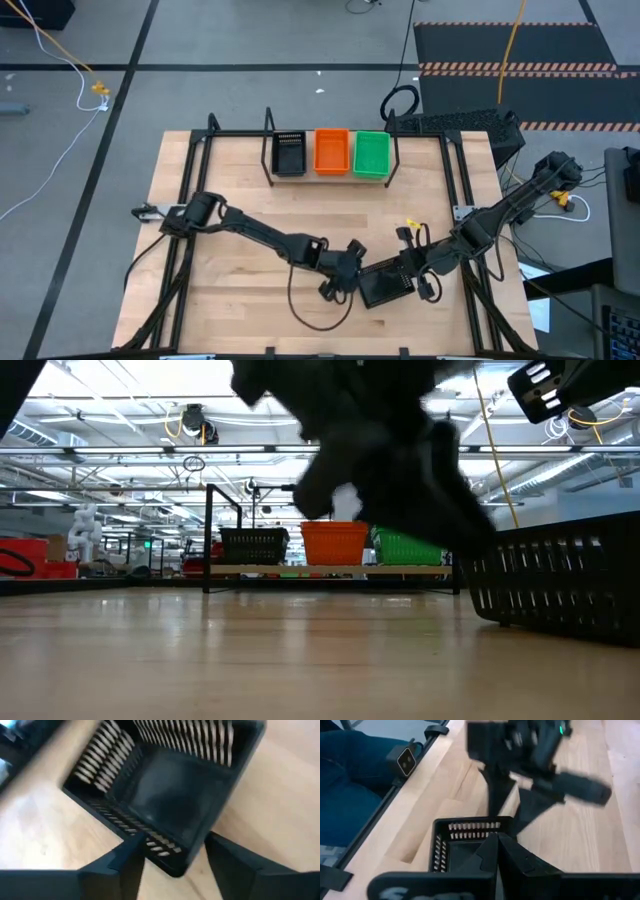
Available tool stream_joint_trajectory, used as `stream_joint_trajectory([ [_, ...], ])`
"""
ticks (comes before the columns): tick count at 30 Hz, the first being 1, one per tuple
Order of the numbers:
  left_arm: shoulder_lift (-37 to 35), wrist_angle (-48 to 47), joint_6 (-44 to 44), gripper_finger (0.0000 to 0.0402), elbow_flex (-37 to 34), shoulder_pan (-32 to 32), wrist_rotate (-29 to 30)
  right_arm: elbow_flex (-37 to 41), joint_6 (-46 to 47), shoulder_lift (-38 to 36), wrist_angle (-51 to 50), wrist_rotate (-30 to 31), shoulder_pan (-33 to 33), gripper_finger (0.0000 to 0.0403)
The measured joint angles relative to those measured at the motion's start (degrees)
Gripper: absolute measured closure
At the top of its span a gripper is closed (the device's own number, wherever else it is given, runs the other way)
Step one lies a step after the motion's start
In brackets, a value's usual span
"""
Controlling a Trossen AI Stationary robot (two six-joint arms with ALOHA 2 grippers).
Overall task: Stack baskets on shelf by color
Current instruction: Stack the black bin on top of the black bin on the shelf
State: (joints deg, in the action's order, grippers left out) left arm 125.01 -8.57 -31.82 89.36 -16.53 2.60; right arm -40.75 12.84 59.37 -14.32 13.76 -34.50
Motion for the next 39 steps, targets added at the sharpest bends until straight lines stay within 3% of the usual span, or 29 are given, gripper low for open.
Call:
stream_joint_trajectory([
  [4,1.94,-1.47,0.4,0.0263,-0.07,0.51,-4.05,0.0,-0.3,-0.02,1.04,-0.02,0.0,0.0399],
  [11,0.14,-5.89,3.15,0.0391,-0.2,0.36,-3.83,0.0,-1.2,-0.02,1.16,-0.04,0.0,0.0399],
  [13,-1.5,-5.37,6.45,0.039,-0.11,0.38,-1.66,0.0,-1.31,-0.02,1.11,-0.02,0.0,0.0399],
  [16,-5.04,-9.31,11.11,0.0389,-0.11,-0.03,7.22,0.0,-1.28,-0.02,1.19,-0.03,0.0,0.0399],
  [20,-12.98,-24.15,12.44,0.0396,-0.11,0.06,20.78,0.0,-0.38,-0.02,1.17,-0.02,0.0,0.0399],
  [22,-17.99,-31.71,13.77,0.0394,-0.11,0.97,24.21,0.0,-0.39,-0.02,1.21,-0.04,0.0,0.0399],
  [26,-27.38,-44.27,14.9,0.0394,-0.09,5.15,23.91,0.0,-1.89,-0.02,1.19,0.45,0.02,0.0399],
  [30,-33.0,-50.69,17.52,0.0396,-0.07,13.53,23.7,0.0,-3.31,-0.02,2.04,3.76,0.09,0.0399],
  [35,-32.48,-50.02,16.5,0.0398,-0.07,26.58,22.29,0.0,-6.18,0.0,5.27,4.19,0.09,0.0399],
  [39,-28.7,-50.33,12.15,0.0397,-0.13,34.47,14.06,-0.02,-7.79,-0.02,9.07,4.1,0.09,0.0399],
])
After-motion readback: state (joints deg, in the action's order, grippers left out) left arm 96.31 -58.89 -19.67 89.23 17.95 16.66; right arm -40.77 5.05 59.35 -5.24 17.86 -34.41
